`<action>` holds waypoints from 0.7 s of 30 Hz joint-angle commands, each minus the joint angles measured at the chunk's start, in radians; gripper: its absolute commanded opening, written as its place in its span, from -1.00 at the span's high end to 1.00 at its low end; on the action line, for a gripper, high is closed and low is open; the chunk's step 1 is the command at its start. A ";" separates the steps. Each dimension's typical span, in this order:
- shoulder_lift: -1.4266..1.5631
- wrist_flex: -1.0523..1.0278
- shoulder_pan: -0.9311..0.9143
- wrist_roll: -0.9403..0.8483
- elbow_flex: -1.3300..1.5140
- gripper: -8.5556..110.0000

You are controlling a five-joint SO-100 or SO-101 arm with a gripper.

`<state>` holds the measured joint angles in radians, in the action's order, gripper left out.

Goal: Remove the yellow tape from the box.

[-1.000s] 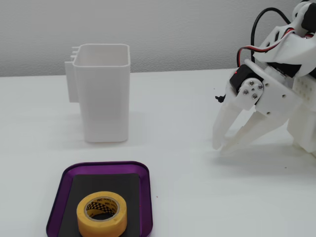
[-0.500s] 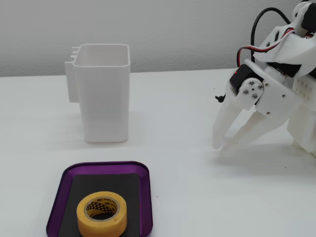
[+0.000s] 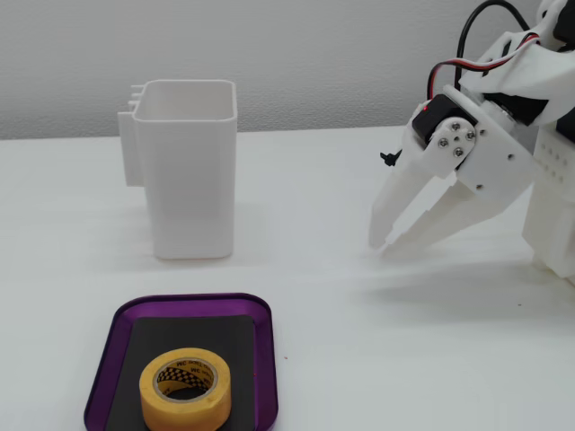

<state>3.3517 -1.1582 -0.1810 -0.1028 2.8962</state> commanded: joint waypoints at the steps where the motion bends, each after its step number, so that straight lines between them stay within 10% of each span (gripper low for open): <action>1: 0.037 0.020 -0.002 -0.212 -0.043 0.86; 21: -1.258 -0.170 0.316 -0.285 -1.068 0.64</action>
<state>2.3240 -1.2916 0.0614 -0.3927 2.0770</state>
